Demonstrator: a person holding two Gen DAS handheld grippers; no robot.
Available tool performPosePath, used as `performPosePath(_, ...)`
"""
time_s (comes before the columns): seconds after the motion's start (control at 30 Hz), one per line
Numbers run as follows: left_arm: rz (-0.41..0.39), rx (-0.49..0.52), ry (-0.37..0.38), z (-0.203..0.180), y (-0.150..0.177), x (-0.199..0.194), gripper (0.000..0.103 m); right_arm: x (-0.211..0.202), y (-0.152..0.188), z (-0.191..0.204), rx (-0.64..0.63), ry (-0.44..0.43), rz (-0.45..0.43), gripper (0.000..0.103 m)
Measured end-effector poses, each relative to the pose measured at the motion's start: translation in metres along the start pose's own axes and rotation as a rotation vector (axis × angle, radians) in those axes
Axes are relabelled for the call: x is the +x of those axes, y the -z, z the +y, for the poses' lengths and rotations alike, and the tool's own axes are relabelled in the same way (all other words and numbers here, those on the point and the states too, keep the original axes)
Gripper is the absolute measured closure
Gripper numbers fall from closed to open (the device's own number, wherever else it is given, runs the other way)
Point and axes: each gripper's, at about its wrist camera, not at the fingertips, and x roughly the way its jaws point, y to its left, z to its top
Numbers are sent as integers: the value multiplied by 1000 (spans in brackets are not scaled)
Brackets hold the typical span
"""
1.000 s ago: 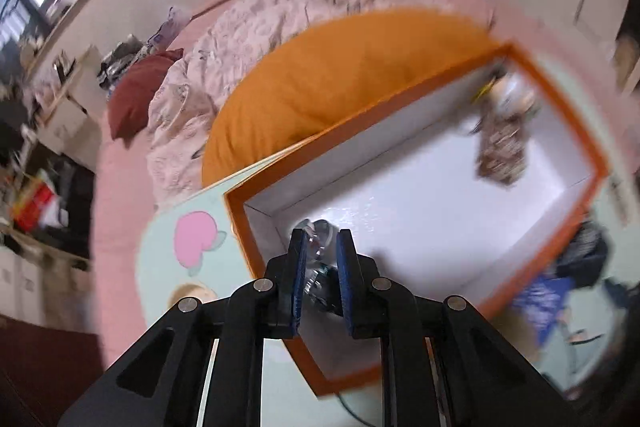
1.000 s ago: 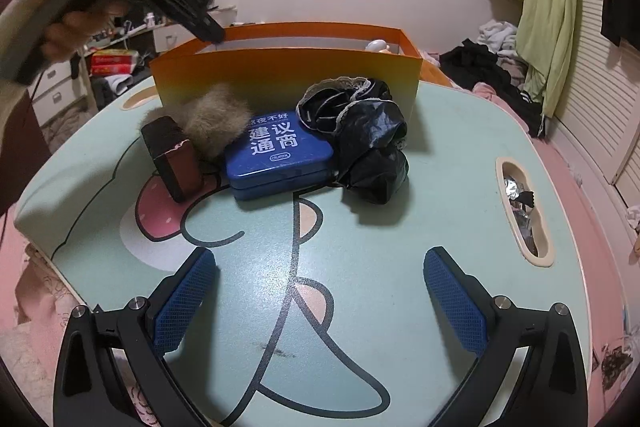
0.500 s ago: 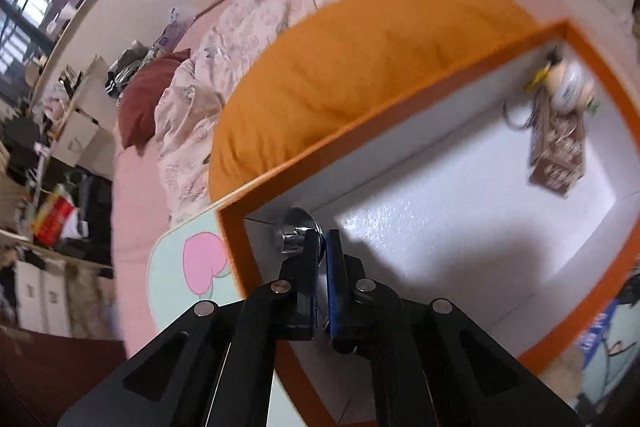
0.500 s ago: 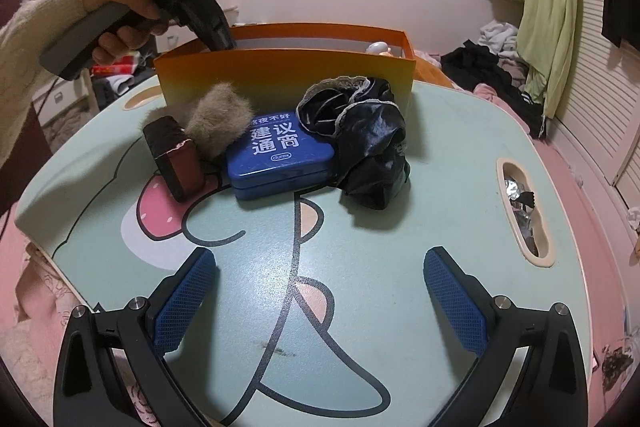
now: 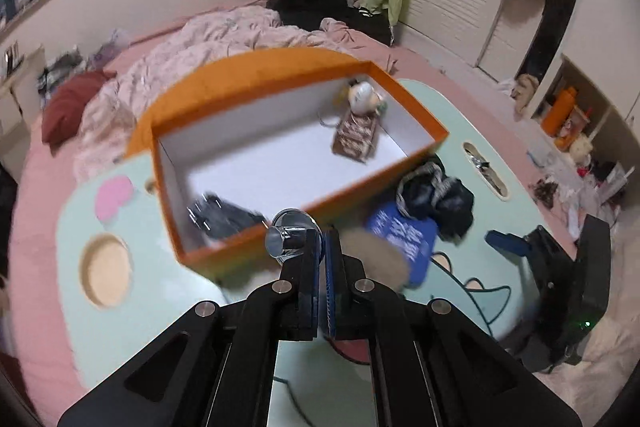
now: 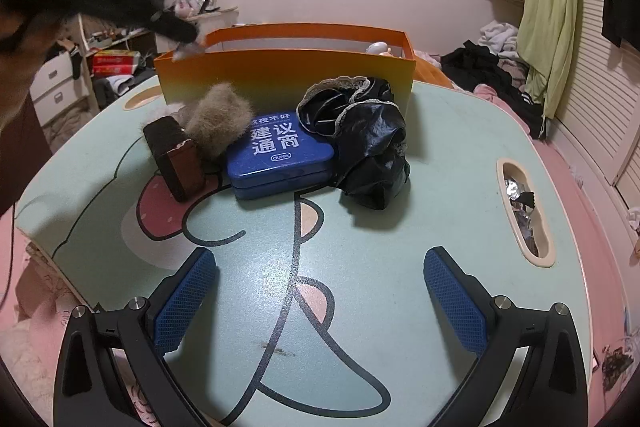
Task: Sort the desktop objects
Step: 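Lift the small silver cup from the box with the left gripper, place it by the pompoms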
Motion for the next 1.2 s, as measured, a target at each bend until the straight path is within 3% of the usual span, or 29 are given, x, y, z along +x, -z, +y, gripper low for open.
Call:
performPosePath(0.13,-8,3,12,-9,10,8,100,0,0,0,0,0,0,0)
performPosePath(0.23,-5,2,-111,-9,6,23,98,0,0,0,0,-1,0,0)
performPosePath(0.3,-56,17,-153,-11,7,22,92,0,0,0,0,-1,0,0)
performPosePath(0.4,-149,55,-106,-22,15,6,71,0,0,0,0,0,0,0)
performPosePath(0.47,-163,63,-104,-24,19,-5,28,0,1,0,0,-1,0,0)
performPosePath(0.5,-172,67,-120,-23,22,-10,22,0,1,0,0,-1,0,0)
performPosePath(0.73,-111,43,-293,-15,87,-8,21,0,1,0,0,-1,-1,0)
performPosePath(0.83,-54,-53,-281,-5,109,17,20,0,1,0,-2,-1,-1,0)
performPosePath(0.87,-77,-112,-233,1,114,21,10,0,1,0,-2,-2,-1,0)
performPosePath(0.9,-128,-152,-230,3,117,22,7,0,1,0,-3,-1,1,0)
performPosePath(0.93,-144,-151,-288,0,117,29,2,0,0,0,-5,-1,-1,0)
performPosePath(1.2,-225,-111,-264,-10,120,41,0,-2,-2,2,-5,-1,0,0)
